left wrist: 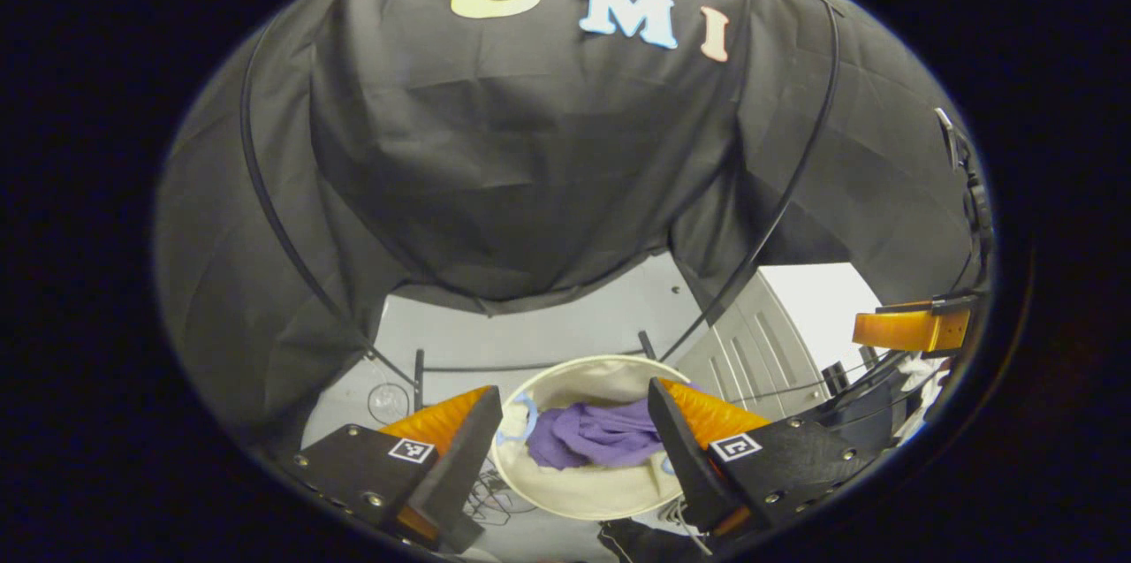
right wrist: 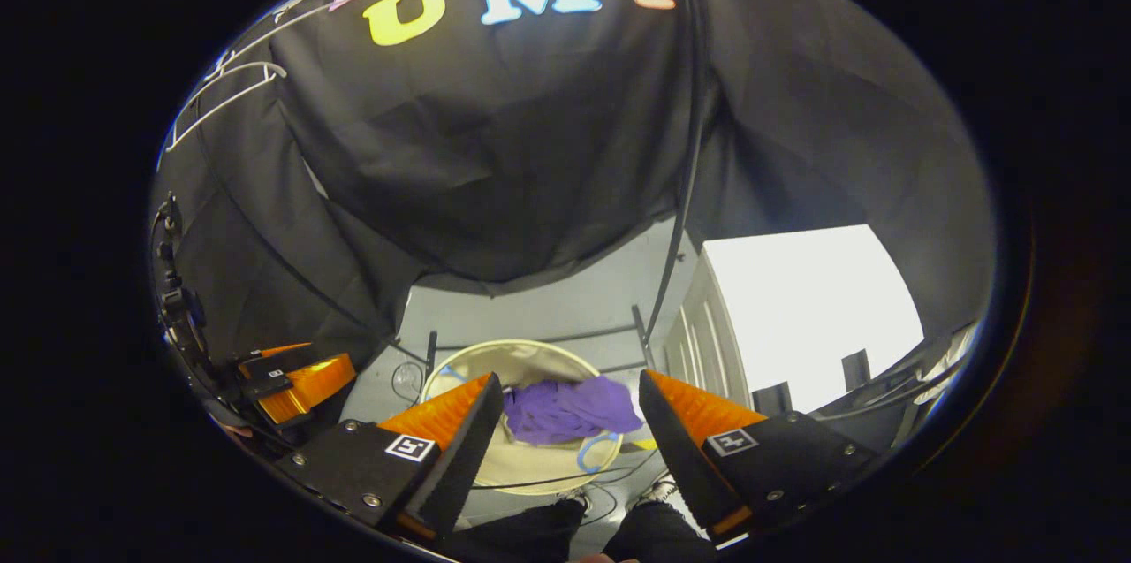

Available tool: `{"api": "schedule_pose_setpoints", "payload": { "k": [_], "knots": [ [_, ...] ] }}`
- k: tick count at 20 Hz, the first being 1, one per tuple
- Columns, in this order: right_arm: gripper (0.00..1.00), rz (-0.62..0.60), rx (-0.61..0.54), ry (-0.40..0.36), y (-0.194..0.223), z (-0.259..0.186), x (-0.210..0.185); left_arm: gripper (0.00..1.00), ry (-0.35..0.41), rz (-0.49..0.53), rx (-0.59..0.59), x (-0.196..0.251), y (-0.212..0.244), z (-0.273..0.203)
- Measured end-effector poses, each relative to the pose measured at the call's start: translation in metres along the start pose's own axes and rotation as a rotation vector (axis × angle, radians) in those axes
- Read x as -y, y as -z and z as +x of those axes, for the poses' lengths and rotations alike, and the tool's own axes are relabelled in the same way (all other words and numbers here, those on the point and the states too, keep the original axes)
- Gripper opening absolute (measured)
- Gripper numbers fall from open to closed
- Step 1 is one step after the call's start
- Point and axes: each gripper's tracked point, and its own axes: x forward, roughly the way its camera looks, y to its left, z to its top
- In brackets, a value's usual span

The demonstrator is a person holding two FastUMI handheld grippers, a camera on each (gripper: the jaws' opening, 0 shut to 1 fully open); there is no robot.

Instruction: Grasp the clothes on the hanger with both hands and then place them into the laundry hamper below.

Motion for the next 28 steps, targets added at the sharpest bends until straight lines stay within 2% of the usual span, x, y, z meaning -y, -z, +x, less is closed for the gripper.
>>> {"api": "schedule_pose_setpoints", "payload": {
  "k": [3, 5, 9, 10, 15, 19, 21, 22, 23, 26, 27, 28],
  "knots": [
    [0.96, 0.015, 0.101, -0.001, -0.032, -0.022, 0.021, 0.96, -0.022, -0.007, 0.091, 0.013, -0.043, -0.029],
    [0.96, 0.006, 0.165, -0.011, -0.057, -0.041, 0.04, 1.0, -0.046, -0.012, 0.15, 0.026, -0.072, -0.048],
    [0.96, -0.035, 0.309, -0.026, -0.11, -0.076, 0.081, 1.0, -0.128, -0.015, 0.282, 0.051, -0.125, -0.101],
    [0.96, -0.044, 0.346, -0.031, -0.122, -0.083, 0.09, 0.9, -0.152, -0.021, 0.313, 0.058, -0.136, -0.116],
    [0.96, -0.068, 0.507, -0.102, -0.172, -0.13, 0.125, 1.0, -0.232, -0.073, 0.457, 0.106, -0.182, -0.188],
    [0.95, -0.105, 0.614, -0.141, -0.208, -0.158, 0.147, 1.0, -0.289, -0.068, 0.586, 0.142, -0.215, -0.25],
    [0.95, -0.118, 0.679, -0.125, -0.228, -0.178, 0.158, 1.0, -0.294, -0.061, 0.65, 0.152, -0.234, -0.28],
    [0.91, -0.123, 0.712, -0.115, -0.238, -0.189, 0.163, 1.0, -0.297, -0.053, 0.686, 0.155, -0.244, -0.293],
    [0.91, -0.126, 0.747, -0.102, -0.247, -0.201, 0.166, 1.0, -0.299, -0.048, 0.713, 0.158, -0.255, -0.303],
    [0.91, -0.13, 0.863, -0.05, -0.263, -0.236, 0.175, 0.94, -0.307, -0.074, 0.794, 0.152, -0.285, -0.337],
    [0.95, -0.129, 0.892, -0.036, -0.266, -0.245, 0.176, 0.92, -0.304, -0.087, 0.82, 0.148, -0.288, -0.346],
    [0.95, -0.125, 0.924, -0.024, -0.271, -0.256, 0.177, 0.89, -0.305, -0.09, 0.85, 0.142, -0.292, -0.358]
  ]
}}
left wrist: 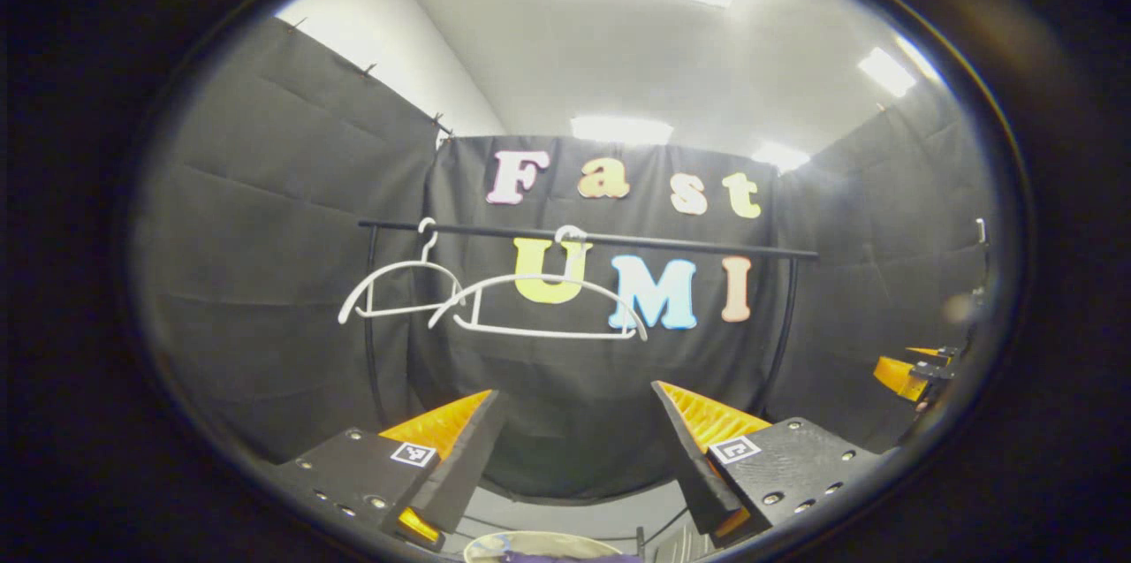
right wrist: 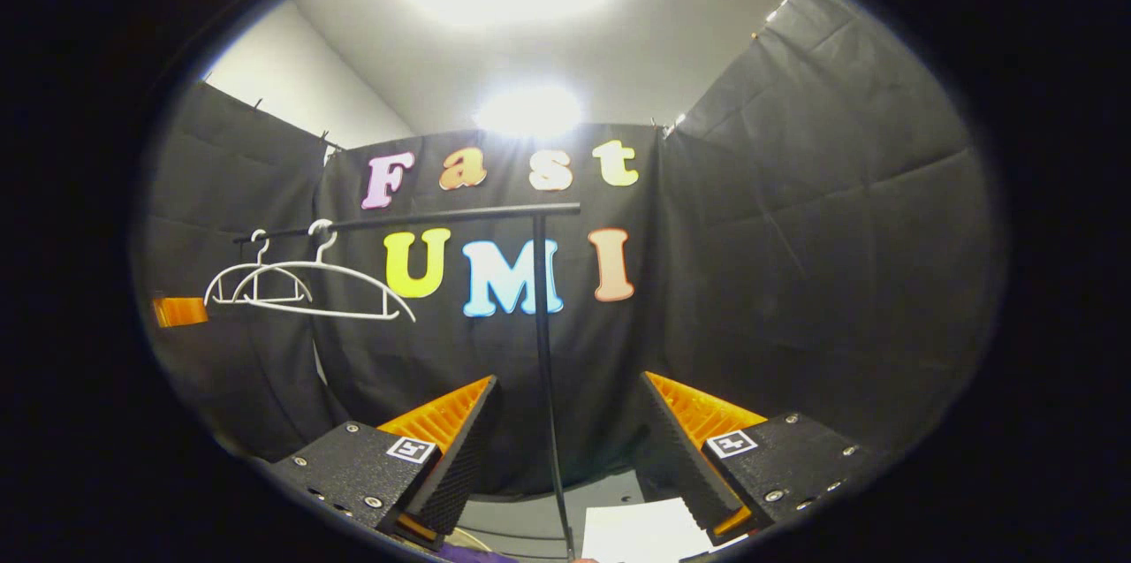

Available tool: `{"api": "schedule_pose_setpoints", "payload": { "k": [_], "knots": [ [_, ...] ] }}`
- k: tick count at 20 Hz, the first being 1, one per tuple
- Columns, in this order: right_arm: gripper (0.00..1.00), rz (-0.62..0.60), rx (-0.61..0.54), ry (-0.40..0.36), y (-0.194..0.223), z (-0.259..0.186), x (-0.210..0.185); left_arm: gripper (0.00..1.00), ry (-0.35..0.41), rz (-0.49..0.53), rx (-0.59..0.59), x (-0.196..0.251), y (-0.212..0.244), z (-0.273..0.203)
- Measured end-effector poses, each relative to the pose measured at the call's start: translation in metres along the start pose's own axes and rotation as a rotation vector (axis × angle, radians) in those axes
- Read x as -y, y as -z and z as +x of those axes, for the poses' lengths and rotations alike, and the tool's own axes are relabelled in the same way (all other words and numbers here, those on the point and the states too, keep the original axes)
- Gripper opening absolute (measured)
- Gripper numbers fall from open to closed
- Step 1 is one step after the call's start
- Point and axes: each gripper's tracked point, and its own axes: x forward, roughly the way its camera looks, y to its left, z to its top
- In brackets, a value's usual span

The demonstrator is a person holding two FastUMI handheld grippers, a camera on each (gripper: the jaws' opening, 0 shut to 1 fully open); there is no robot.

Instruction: Grasp the clothes on the hanger with both hands and then place them into the laundry hamper below.

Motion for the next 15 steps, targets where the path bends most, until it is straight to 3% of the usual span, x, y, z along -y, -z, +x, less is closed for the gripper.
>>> {"api": "schedule_pose_setpoints", "payload": {
  "k": [3, 4, 5, 8, 9, 11, 15],
  "knots": [
    [0.95, 0.024, 0.023, 0.033, -0.014, -0.005, -0.001, 0.92, 0.004, 0.019, 0.08, -0.024, -0.028, -0.006],
    [0.91, 0.035, 0.02, 0.041, -0.015, -0.007, -0.002, 0.93, 0.011, 0.022, 0.086, -0.028, -0.031, -0.006],
    [0.95, 0.042, 0.024, 0.055, -0.016, -0.01, 0.0, 0.94, 0.016, 0.027, 0.091, -0.033, -0.032, -0.007],
    [0.95, 0.04, 0.049, 0.092, -0.019, -0.018, 0.0, 0.96, 0.011, 0.036, 0.086, -0.049, -0.023, -0.011],
    [0.91, 0.032, 0.054, 0.098, -0.017, -0.021, -0.002, 0.97, 0.015, 0.03, 0.077, -0.051, -0.016, -0.013],
    [0.95, 0.01, 0.071, 0.105, -0.017, -0.029, -0.005, 0.99, 0.029, 0.033, 0.073, -0.055, -0.007, -0.018],
    [0.95, 0.009, 0.081, 0.124, -0.019, -0.037, -0.008, 1.0, -0.019, 0.053, 0.104, -0.073, -0.002, -0.025]
  ]
}}
